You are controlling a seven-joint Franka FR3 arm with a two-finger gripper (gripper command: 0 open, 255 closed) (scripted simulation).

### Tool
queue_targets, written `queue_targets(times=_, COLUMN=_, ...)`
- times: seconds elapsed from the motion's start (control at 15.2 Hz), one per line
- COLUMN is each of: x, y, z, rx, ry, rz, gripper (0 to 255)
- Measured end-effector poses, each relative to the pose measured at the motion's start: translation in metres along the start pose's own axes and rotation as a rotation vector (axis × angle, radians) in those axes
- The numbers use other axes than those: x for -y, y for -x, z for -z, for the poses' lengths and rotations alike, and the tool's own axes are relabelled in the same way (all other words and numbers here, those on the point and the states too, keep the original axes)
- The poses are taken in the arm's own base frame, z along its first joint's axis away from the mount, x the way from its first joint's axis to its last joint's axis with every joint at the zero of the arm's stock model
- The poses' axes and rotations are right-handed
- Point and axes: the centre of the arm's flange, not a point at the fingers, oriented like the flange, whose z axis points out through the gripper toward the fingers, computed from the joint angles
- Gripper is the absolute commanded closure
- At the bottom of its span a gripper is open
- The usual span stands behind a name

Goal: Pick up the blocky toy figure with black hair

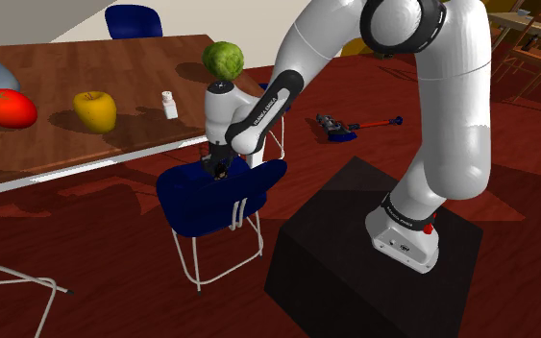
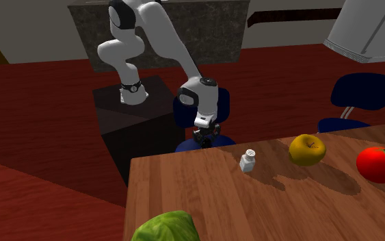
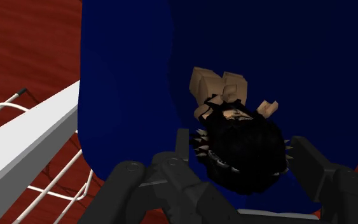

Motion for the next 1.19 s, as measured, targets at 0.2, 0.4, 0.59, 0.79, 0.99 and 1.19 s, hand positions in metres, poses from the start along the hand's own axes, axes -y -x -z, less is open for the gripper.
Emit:
queue_targets(times=0.2, x=0.0, y=-0.001, z=0.0, rx=-0.001, ry=0.0, rz=-0.001, gripper=255)
queue_targets(times=0.4, x=0.0, y=0.0, z=0.0, rx=0.0, ry=0.0, rz=0.0, gripper=255)
queue_targets(times=0.59, x=0.0, y=0.0, z=0.01, rx=0.003, ry=0.001, rz=0.0, gripper=255)
queue_targets(times=0.79, x=-0.001, y=-0.002, z=0.024, rx=0.003, ry=0.001, rz=0.0, gripper=255)
queue_targets(times=0.99, x=-0.001, y=-0.003, z=0.041, rx=0.003, ry=0.001, rz=0.0, gripper=255)
queue_targets(times=1.19, x=0.0, y=-0.004, z=0.055, rx=0.003, ry=0.001, rz=0.0, gripper=255)
